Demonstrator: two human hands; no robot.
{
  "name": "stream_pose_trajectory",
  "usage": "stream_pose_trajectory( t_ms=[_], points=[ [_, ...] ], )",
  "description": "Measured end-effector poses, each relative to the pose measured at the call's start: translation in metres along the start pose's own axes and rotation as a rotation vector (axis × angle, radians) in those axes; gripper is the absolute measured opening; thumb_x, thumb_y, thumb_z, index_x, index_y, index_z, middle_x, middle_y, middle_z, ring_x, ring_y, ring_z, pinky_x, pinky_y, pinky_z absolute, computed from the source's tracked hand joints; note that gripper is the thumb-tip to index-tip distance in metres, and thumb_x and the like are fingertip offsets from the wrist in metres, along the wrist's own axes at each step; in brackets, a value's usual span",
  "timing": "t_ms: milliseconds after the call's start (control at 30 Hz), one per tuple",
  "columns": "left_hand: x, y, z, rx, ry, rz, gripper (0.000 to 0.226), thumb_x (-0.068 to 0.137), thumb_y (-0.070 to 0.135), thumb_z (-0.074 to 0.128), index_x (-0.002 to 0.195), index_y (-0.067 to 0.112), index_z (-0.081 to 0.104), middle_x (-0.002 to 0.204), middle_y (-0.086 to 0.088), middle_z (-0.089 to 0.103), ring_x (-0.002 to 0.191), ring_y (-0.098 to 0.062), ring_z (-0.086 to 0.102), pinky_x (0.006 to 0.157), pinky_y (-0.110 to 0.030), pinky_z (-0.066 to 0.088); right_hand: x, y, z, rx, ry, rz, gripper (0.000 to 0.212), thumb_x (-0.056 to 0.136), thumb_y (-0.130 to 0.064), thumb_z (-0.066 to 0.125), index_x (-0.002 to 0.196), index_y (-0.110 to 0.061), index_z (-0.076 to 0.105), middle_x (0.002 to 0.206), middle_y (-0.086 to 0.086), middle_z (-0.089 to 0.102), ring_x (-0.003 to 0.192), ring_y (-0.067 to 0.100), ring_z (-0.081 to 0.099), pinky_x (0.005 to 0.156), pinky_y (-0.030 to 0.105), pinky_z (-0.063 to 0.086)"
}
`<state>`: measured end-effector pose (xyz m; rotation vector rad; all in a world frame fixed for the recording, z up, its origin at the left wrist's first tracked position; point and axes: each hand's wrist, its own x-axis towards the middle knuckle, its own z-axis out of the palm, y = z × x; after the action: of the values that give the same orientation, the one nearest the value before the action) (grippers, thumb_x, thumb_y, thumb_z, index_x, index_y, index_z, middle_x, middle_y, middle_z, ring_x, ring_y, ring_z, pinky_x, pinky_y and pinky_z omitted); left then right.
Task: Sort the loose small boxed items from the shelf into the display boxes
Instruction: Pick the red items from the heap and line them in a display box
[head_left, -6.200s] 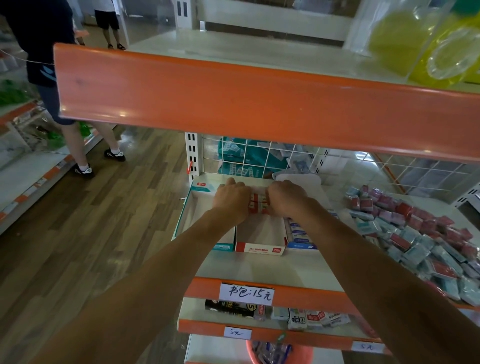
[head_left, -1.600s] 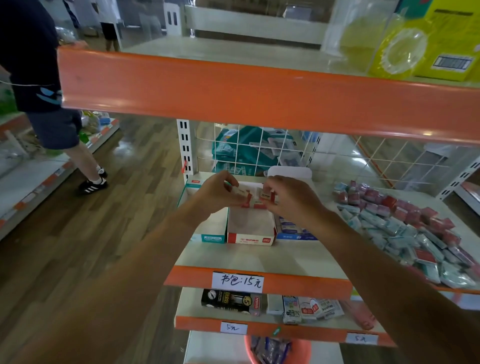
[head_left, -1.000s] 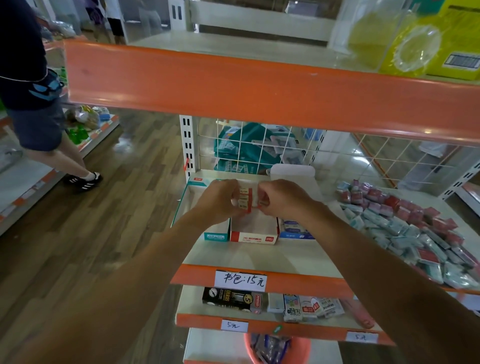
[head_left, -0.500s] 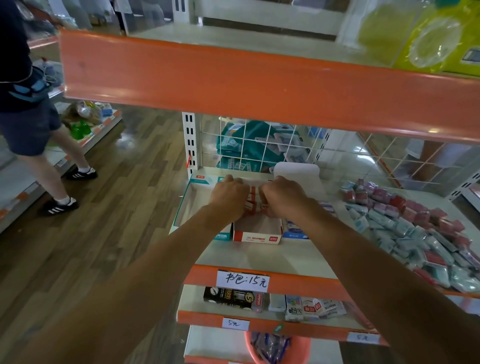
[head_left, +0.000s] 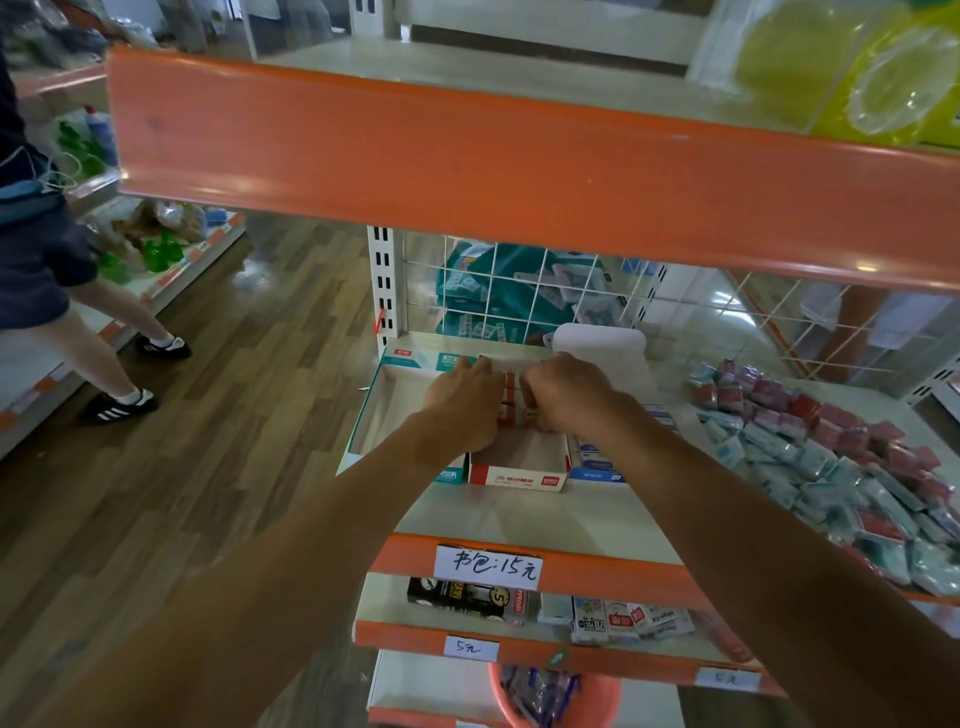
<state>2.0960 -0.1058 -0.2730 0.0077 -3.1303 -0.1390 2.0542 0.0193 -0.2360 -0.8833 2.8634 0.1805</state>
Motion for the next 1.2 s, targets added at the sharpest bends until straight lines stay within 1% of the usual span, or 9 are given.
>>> stream_pose_trajectory(
  t_ms=[100,267,367,567,733,933,1000,1100,1200],
  points=[
    [0.0,-0.001,0.0,0.047,0.003,0.022,0.056,0.086,0.035,0.065,0.136,0.02,0.045,0.135,-0.004,0.046,0.119,-0.024,0.045,0.098,-0.036,0.042,0.002,0.002,0.002,0.002,0.004,0.01,0.042,0.088,-0.035,0.066,0.121,-0.012,0.056,0.107,0.009,0.059,0.083,0.018,0.049,0.081,0.03,0.046],
    [0.0,0.001,0.001,0.002,-0.013,-0.004,0.052,0.089,0.028,0.063,0.136,0.02,0.045,0.135,-0.004,0.046,0.118,-0.024,0.045,0.097,-0.037,0.044,0.011,0.009,0.0,0.026,-0.058,0.004,0.049,0.079,-0.046,0.071,0.119,-0.021,0.056,0.106,0.004,0.062,0.089,0.02,0.058,0.08,0.033,0.051],
    [-0.002,0.003,0.001,-0.002,-0.014,0.008,0.049,0.092,0.027,0.061,0.137,0.022,0.043,0.135,-0.004,0.044,0.117,-0.023,0.046,0.096,-0.037,0.045,0.014,0.014,-0.003,0.029,-0.1,0.023,0.049,0.076,-0.051,0.072,0.114,-0.026,0.054,0.102,0.0,0.061,0.086,0.018,0.056,0.075,0.03,0.046],
    [-0.001,0.002,0.001,0.127,-0.039,0.008,0.036,0.095,0.029,0.053,0.13,0.02,0.051,0.132,-0.002,0.053,0.114,-0.023,0.046,0.095,-0.037,0.043,0.017,0.011,0.001,-0.051,-0.085,0.018,0.042,0.078,-0.042,0.073,0.113,-0.024,0.056,0.1,0.001,0.061,0.082,0.019,0.053,0.074,0.03,0.045],
    [0.0,0.004,0.001,0.133,-0.055,-0.005,0.036,0.094,0.029,0.055,0.129,0.02,0.053,0.129,-0.002,0.054,0.115,-0.023,0.045,0.096,-0.038,0.041,0.014,0.01,0.001,-0.066,-0.06,0.035,0.043,0.083,-0.044,0.068,0.117,-0.022,0.055,0.09,0.001,0.053,0.08,0.018,0.051,0.071,0.029,0.041],
    [0.0,0.006,-0.012,0.102,-0.026,0.012,0.049,0.092,0.039,0.057,0.136,0.023,0.043,0.132,-0.004,0.047,0.121,-0.026,0.041,0.101,-0.042,0.038,0.004,0.021,0.003,-0.027,0.105,-0.007,0.034,0.089,-0.029,0.063,0.123,-0.023,0.058,0.106,0.002,0.063,0.088,0.02,0.061,0.069,0.029,0.045],
    [0.002,0.01,-0.02,0.131,0.011,0.012,0.052,0.092,0.044,0.055,0.139,0.024,0.04,0.138,-0.006,0.041,0.126,-0.027,0.037,0.103,-0.044,0.036,-0.005,0.029,-0.001,-0.004,0.196,-0.016,0.036,0.09,-0.035,0.061,0.124,-0.022,0.058,0.112,0.003,0.063,0.091,0.022,0.06,0.068,0.03,0.042],
    [0.007,0.027,-0.03,0.219,0.093,0.022,0.052,0.095,0.043,0.049,0.141,0.023,0.035,0.143,-0.008,0.036,0.131,-0.029,0.033,0.105,-0.044,0.034,-0.021,0.046,-0.005,-0.076,0.317,0.024,0.041,0.095,-0.041,0.051,0.131,-0.021,0.051,0.129,0.005,0.057,0.111,0.026,0.054,0.084,0.038,0.044],
    [0.013,0.053,-0.039,0.264,0.159,0.052,0.054,0.095,0.044,0.048,0.141,0.02,0.034,0.139,-0.009,0.038,0.127,-0.028,0.035,0.101,-0.043,0.036,-0.038,0.069,-0.001,-0.097,0.334,0.108,0.046,0.097,-0.043,0.046,0.138,-0.023,0.043,0.139,0.005,0.05,0.122,0.027,0.047,0.096,0.043,0.041]
  ],
)
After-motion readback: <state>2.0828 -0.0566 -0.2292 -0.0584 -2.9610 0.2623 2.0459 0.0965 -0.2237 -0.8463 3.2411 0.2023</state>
